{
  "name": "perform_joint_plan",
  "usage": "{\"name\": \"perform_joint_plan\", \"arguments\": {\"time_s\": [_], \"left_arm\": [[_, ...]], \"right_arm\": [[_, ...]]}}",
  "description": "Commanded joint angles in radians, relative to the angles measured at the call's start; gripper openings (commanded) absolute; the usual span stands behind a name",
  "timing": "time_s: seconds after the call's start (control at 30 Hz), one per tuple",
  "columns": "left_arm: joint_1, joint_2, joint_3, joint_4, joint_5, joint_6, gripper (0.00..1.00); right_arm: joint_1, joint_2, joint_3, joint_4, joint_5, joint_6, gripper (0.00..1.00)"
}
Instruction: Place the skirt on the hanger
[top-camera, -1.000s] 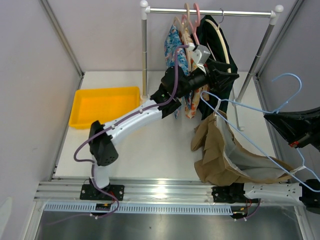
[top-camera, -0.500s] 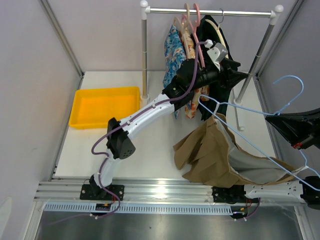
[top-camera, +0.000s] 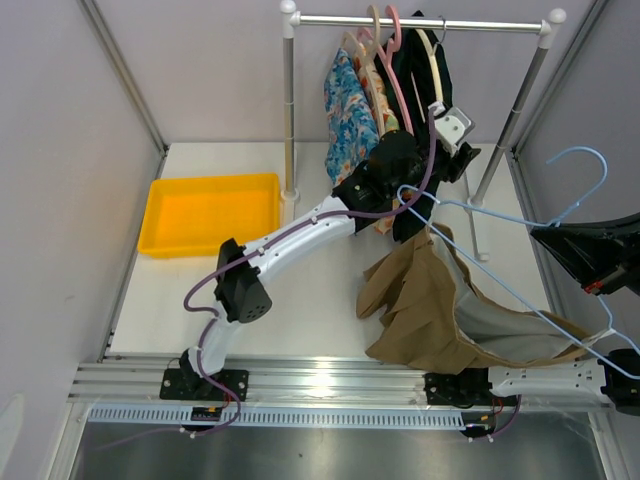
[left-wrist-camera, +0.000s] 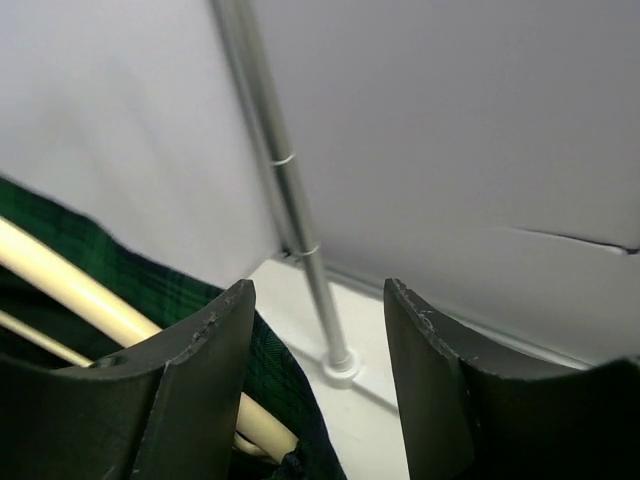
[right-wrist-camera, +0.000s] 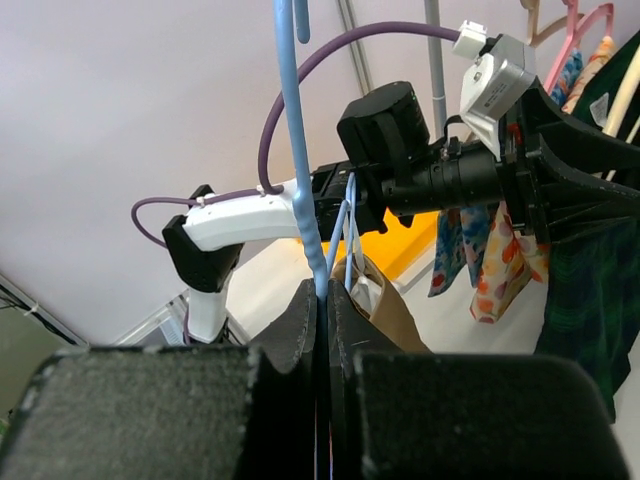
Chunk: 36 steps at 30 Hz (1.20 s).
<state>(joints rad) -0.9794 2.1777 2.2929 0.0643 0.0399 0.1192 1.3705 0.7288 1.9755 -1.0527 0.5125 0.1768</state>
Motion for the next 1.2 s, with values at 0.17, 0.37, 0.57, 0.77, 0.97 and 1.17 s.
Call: {"name": "perform_joint_plan", "arguments": {"time_s": [0.17,0.37,0.57,0.77,0.97,1.17], "left_arm": [[0.004,-0.156,-0.237,0.061,-0.25,0.065,0.58],[0.004,-0.232,-0.341,0.132,-0.285,0.05,0.58],[0.004,-0.279,-0.38,0.15,-0.296,0.042,0.57],[0.004,-0.3,-0.391,0.147,-0.298,0.042,0.57],[0.004,-0.312,-0.395,0.143,-0.298,0.039,0.57],[0.004,-0.311,-0.398,0.138,-0.293,0.037,0.57]], "right_arm": [[0.013,0.041,0.043,0.111,0.135,-0.034,0.0],[0.013,0.067,0.098,0.1,0.231,-0.077,0.0],[0.015,0.095,0.066,0.174,0.409,-0.143,0.0],[0.015,0.124,0.052,0.351,0.541,-0.327,0.0],[0.05,0.139,0.023,0.509,0.587,-0.48,0.0],[0.053,0.094,0.009,0.533,0.456,-0.447,0.0]]}}
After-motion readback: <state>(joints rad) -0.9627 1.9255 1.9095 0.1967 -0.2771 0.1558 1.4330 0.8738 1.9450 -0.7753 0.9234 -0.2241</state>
